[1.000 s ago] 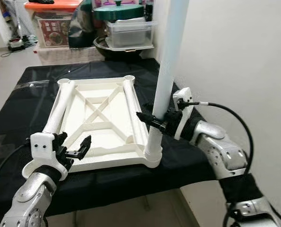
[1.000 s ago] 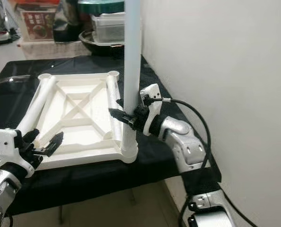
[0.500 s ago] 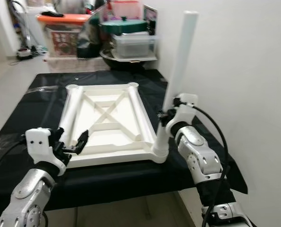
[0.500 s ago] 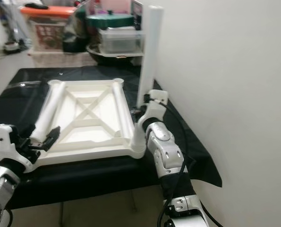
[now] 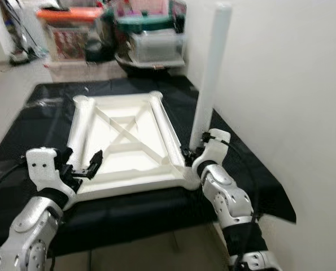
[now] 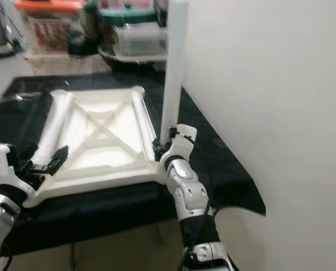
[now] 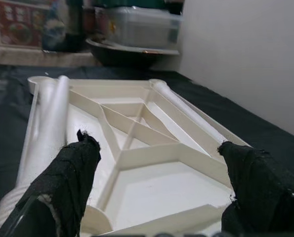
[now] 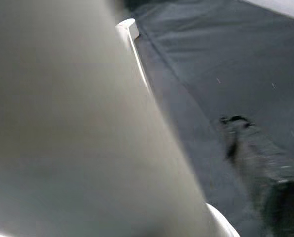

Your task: Building children table

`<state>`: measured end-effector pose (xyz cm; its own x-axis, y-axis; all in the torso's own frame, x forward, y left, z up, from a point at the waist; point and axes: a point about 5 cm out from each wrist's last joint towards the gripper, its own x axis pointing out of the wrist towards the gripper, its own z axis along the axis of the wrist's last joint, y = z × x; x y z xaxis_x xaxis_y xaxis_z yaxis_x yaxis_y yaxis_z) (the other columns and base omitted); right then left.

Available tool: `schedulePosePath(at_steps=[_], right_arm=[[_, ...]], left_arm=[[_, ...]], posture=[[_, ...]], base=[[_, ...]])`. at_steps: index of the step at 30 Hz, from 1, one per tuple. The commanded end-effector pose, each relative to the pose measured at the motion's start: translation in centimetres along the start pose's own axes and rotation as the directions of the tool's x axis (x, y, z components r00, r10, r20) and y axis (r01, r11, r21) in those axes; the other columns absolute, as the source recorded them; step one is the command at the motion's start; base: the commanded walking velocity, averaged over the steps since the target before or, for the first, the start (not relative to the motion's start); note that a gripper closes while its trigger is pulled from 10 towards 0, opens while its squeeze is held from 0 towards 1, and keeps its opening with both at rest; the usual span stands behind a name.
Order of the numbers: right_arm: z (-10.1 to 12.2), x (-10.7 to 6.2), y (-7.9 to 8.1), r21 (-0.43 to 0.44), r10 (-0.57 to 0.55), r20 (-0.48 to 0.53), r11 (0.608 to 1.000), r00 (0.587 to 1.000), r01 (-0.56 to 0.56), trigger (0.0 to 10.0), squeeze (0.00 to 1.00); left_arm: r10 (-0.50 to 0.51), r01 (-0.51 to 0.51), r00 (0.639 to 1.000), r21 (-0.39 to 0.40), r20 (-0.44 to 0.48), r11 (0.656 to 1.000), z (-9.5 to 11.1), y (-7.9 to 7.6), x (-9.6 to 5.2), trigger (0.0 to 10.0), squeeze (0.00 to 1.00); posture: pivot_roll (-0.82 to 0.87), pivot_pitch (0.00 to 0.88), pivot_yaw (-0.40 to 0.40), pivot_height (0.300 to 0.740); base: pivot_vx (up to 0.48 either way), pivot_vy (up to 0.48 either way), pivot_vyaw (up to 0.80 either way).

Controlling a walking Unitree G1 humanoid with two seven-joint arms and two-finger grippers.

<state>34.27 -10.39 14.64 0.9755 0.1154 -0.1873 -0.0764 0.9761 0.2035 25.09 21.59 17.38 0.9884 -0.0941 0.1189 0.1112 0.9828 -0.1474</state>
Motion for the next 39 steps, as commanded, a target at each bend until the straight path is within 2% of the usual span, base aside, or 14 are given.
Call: schedulePosePath(at_steps=[1, 4, 11, 12, 15, 19, 23, 29, 33, 34, 35, 36, 37, 39], right_arm=[[4.0, -0.2, 0.3, 0.033, 0.050, 0.170, 0.998, 0.984, -0.057, 10.0, 1.00], [6.3, -0.7, 0.0, 0.016, 0.089, 0.252, 0.995, 0.964, -0.097, 10.0, 1.00], [7.8, -1.3, -0.1, -0.033, 0.152, 0.297, 0.988, 0.943, -0.149, 10.0, 1.00], [8.3, -1.6, 0.1, -0.055, 0.214, 0.307, 0.977, 0.927, -0.207, 10.0, 0.00], [8.7, -1.8, 0.3, -0.098, 0.292, 0.303, 0.956, 0.907, -0.275, 10.0, 0.00], [8.8, -0.9, -1.3, -0.284, 0.503, 0.168, 0.848, 0.848, -0.447, 10.0, 0.00], [8.9, -0.7, -1.8, -0.309, 0.515, 0.151, 0.835, 0.844, -0.455, 10.0, 0.00], [11.8, 0.9, -5.2, -0.431, 0.595, 0.038, 0.735, 0.803, -0.524, 10.0, 0.00], [12.4, 1.2, -5.5, -0.439, 0.597, 0.023, 0.727, 0.802, -0.528, 10.0, 0.00], [12.6, 1.4, -5.6, -0.420, 0.609, 0.019, 0.725, 0.793, -0.546, 6.5, 0.00], [12.6, 1.4, -5.6, -0.420, 0.609, 0.019, 0.725, 0.793, -0.546, 6.5, 0.00], [12.7, 1.6, -5.8, -0.401, 0.610, 0.019, 0.731, 0.792, -0.553, 4.2, 0.00], [12.6, 1.7, -5.9, -0.371, 0.628, 0.009, 0.725, 0.778, -0.581, 0.0, 0.00], [12.1, 1.8, -5.9, -0.340, 0.650, -0.003, 0.714, 0.760, -0.612, 0.0, 0.00]], left_arm=[[-0.009, 0.009, 1.000, 0.016, -0.022, 1.000, -0.2, 0.1, 0.2, 10.0, 0.00], [-0.021, 0.022, 0.999, 0.023, -0.033, 1.000, -0.5, 0.0, 0.3, 10.0, 0.00], [-0.029, 0.030, 0.999, 0.024, -0.037, 0.999, -0.6, -0.1, 0.3, 10.0, 0.00], [-0.033, 0.034, 0.999, 0.024, -0.037, 0.999, -0.6, -0.1, 0.4, 10.0, 0.00], [-0.039, 0.040, 0.998, 0.023, -0.039, 0.999, -0.6, -0.2, 0.5, 10.0, 0.00], [-0.058, 0.059, 0.997, 0.020, -0.043, 0.998, -0.8, -0.4, 0.9, 10.0, 0.00], [-0.060, 0.060, 0.997, 0.020, -0.044, 0.998, -0.9, -0.4, 1.0, 10.0, 0.00], [-0.067, 0.068, 0.996, 0.020, -0.050, 0.997, -1.2, -0.4, 1.1, 10.0, 0.00], [-0.068, 0.069, 0.997, 0.020, -0.048, 0.997, -1.2, -0.5, 1.1, 10.0, 0.00], [-0.072, 0.073, 0.996, 0.019, -0.045, 0.997, -1.1, -0.6, 1.1, 10.0, 0.00], [-0.072, 0.073, 0.996, 0.019, -0.045, 0.997, -1.1, -0.6, 1.1, 10.0, 0.00], [-0.077, 0.077, 0.996, 0.017, -0.042, 0.997, -1.1, -0.8, 1.1, 10.0, 0.00], [-0.081, 0.082, 0.996, 0.016, -0.039, 0.996, -1.1, -0.9, 1.1, 10.0, 0.00], [-0.087, 0.087, 0.995, 0.016, -0.039, 0.996, -1.1, -1.0, 1.2, 10.0, 0.00]], posture=[[0.04, 0.000, -0.044, 0.740], [0.03, 0.000, -0.037, 0.740], [0.02, 0.000, -0.032, 0.740], [0.02, 0.000, -0.030, 0.740], [0.01, 0.000, -0.026, 0.740], [-0.01, 0.000, -0.020, 0.740], [-0.01, 0.000, -0.020, 0.740], [0.00, 0.000, -0.038, 0.740], [0.00, 0.000, -0.045, 0.740], [0.00, 0.000, -0.047, 0.740], [0.00, 0.000, -0.047, 0.740], [0.01, 0.000, -0.050, 0.740], [0.02, 0.000, -0.059, 0.740], [0.02, 0.000, -0.063, 0.740]], base=[[0.000, 0.000, 0.00], [0.000, 0.000, 0.00], [0.000, 0.000, 0.00], [0.000, 0.000, 0.00], [0.000, 0.000, 0.00], [0.000, 0.000, 0.00], [0.000, 0.000, 0.00], [0.000, 0.000, 0.00], [0.000, 0.000, 0.00], [0.000, 0.000, 0.00], [0.000, 0.000, 0.00], [0.000, 0.000, 0.00], [0.000, 0.000, 0.00], [0.000, 0.000, 0.00]])
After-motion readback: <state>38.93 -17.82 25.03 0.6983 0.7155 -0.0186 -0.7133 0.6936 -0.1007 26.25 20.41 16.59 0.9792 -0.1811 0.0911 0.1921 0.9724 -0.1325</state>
